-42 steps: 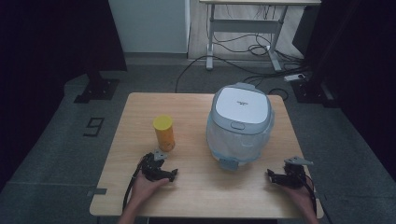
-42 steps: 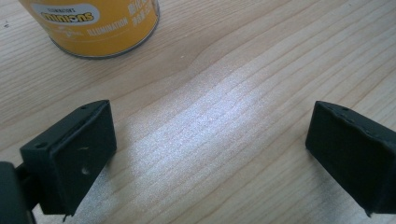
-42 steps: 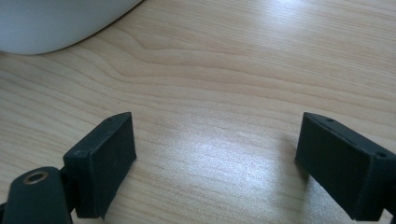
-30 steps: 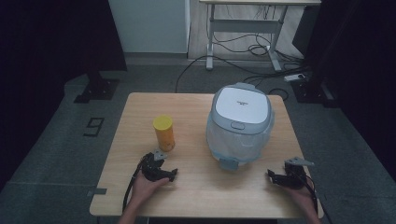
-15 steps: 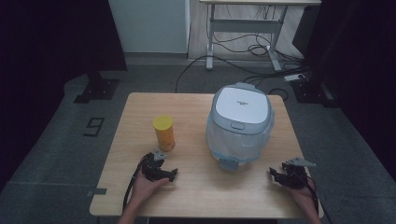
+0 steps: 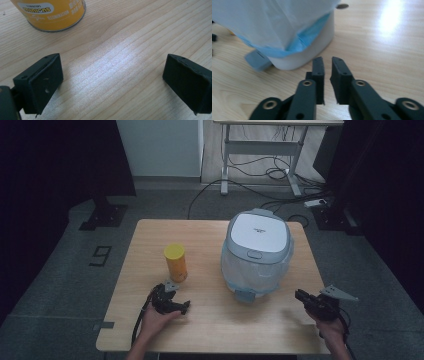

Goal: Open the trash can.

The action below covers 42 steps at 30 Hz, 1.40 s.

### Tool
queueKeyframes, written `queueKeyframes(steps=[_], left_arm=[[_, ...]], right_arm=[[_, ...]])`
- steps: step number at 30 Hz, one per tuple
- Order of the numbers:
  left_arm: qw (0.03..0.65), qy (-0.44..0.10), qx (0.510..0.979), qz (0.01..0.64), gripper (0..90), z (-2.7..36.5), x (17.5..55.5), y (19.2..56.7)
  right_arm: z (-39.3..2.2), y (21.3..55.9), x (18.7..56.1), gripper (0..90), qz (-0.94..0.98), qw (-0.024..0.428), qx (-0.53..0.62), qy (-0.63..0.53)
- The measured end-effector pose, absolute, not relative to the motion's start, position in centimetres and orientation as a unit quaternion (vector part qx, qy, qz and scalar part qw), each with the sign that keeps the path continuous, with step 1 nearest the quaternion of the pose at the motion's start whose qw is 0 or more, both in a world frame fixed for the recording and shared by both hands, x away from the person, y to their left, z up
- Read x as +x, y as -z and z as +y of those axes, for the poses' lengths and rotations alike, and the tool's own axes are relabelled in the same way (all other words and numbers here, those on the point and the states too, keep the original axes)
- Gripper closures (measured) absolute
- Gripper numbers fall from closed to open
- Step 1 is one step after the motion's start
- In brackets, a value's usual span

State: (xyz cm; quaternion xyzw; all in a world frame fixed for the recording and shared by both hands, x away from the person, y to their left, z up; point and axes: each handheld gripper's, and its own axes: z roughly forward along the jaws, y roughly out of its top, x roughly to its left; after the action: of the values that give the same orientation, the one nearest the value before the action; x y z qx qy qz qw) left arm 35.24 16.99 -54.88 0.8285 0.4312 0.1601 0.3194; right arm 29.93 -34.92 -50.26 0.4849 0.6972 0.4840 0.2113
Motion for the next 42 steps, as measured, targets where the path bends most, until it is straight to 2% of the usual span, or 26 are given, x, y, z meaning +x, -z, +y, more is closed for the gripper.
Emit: queueKeyframes(steps=[5, 13, 25, 42], left_arm=[[0.319, -0.160, 0.829, 0.431, 3.0, 17.0, 35.2, 54.9], [0.320, -0.159, 0.830, 0.429, 3.3, 17.0, 35.3, 54.9], [0.320, -0.159, 0.829, 0.430, 3.3, 16.9, 35.3, 54.9], [0.320, -0.159, 0.829, 0.430, 3.8, 16.9, 35.2, 54.8]], right_arm=[[-35.1, 48.5, 29.2, 89.4, 0.686, 0.197, 0.471, -0.519], [-34.7, 45.4, 28.4, 89.5, 0.675, 0.194, 0.447, -0.553], [-33.3, 38.8, 28.8, 89.6, 0.673, 0.198, 0.388, -0.597], [-30.2, 35.2, 31.0, 89.6, 0.684, 0.184, 0.363, -0.605]])
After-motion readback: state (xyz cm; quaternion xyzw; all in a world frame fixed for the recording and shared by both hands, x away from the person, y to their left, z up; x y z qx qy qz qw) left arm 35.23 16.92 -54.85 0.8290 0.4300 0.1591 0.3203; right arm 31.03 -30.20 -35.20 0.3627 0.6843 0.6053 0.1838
